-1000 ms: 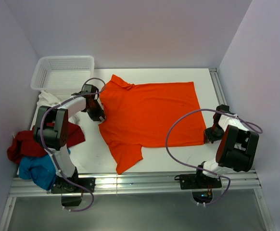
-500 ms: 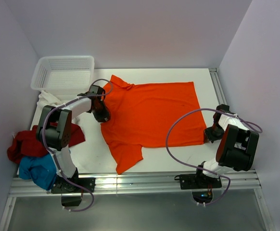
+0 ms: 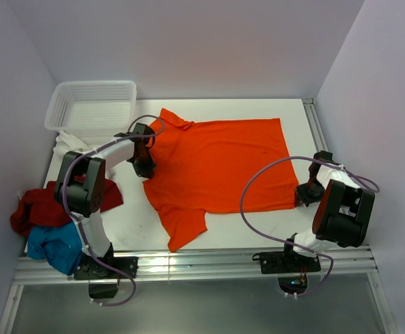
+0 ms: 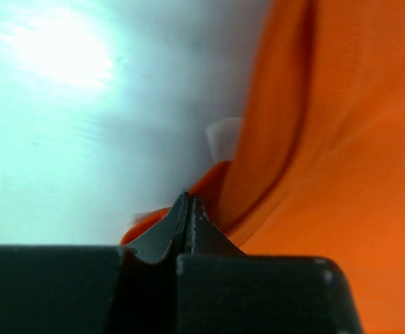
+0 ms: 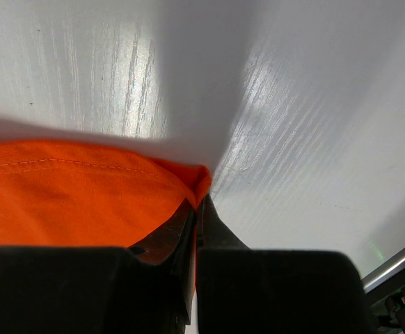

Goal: Roll the t-shirts
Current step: Flatten the tshirt

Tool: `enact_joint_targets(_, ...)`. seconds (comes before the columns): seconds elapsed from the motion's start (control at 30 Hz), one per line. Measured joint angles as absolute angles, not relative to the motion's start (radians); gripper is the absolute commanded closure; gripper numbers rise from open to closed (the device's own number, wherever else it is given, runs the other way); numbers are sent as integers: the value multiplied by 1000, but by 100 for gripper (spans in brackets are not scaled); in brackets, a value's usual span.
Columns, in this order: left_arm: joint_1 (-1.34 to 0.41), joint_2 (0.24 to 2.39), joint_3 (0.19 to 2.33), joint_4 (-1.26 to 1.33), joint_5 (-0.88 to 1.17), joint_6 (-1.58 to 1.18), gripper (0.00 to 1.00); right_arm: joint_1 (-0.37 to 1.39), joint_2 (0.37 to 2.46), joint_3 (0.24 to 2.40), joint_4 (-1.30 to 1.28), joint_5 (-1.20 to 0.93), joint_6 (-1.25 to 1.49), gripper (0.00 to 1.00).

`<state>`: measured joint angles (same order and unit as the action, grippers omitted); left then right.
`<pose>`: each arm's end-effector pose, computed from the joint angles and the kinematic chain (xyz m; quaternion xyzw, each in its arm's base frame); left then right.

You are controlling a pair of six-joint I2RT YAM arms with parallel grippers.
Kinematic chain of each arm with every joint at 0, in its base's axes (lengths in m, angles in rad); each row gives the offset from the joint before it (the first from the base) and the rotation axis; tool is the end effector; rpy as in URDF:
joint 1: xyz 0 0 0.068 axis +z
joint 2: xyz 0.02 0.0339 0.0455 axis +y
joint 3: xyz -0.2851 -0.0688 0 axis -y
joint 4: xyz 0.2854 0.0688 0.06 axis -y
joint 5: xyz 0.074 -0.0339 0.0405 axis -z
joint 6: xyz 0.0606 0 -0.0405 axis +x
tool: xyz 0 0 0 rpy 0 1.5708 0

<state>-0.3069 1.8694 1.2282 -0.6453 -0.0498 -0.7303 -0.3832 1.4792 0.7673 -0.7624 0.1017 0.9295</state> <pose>0.3881 -0.1198 0.1342 -0.2114 0.9668 -0.0488 0.1352 0.2408 -0.1037 0.1227 0.6107 0.7888 -0.0359 0.0601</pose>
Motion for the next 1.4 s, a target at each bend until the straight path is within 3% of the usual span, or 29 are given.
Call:
enact_joint_targets(0.33, -141, 1785, 1127, -701, -78, -769, 100, -392, 1481, 768, -760, 87, 929, 100)
enact_joint_targets(0.57, -128, 1744, 1086, -721, -79, -783, 98, -392, 1481, 768, -750, 77, 929, 100)
enact_joint_targets(0.67, -128, 1734, 1081, -724, -76, -785, 73, -392, 1481, 768, -750, 77, 929, 100)
enact_joint_targets(0.7, -128, 1729, 1081, -726, -76, -786, 57, -392, 1481, 768, -750, 77, 929, 100)
enact_joint_targets(0.8, -126, 1698, 1081, -728, -77, -789, 38, -392, 1481, 768, -749, 77, 929, 100)
enact_joint_targets(0.83, -125, 1682, 1083, -727, -76, -788, 36, -392, 1481, 768, -749, 77, 929, 100)
enact_joint_targets(1.07, -78, 1642, 1196, -668, -15, -747, 39, -393, 1481, 768, -749, 76, 928, 100)
enact_joint_targets(1.4, -65, 1811, 1342, -549, 54, -709, 52, -393, 1481, 768, -744, 70, 922, 100)
